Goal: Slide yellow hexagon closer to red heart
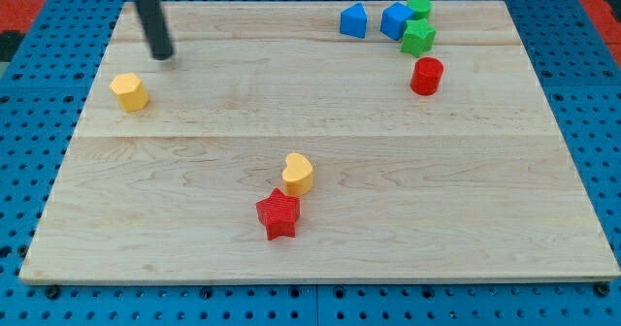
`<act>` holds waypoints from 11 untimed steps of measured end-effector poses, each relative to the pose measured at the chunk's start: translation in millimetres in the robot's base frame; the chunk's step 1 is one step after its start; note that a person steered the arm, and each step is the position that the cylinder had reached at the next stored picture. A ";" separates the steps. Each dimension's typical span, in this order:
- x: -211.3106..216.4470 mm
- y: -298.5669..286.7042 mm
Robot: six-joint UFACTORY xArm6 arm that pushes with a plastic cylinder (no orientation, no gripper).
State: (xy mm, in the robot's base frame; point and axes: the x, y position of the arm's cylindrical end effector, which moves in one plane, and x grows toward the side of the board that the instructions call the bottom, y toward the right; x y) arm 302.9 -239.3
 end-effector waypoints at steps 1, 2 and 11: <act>51.4 -13.6; 101.2 80.8; 189.6 160.0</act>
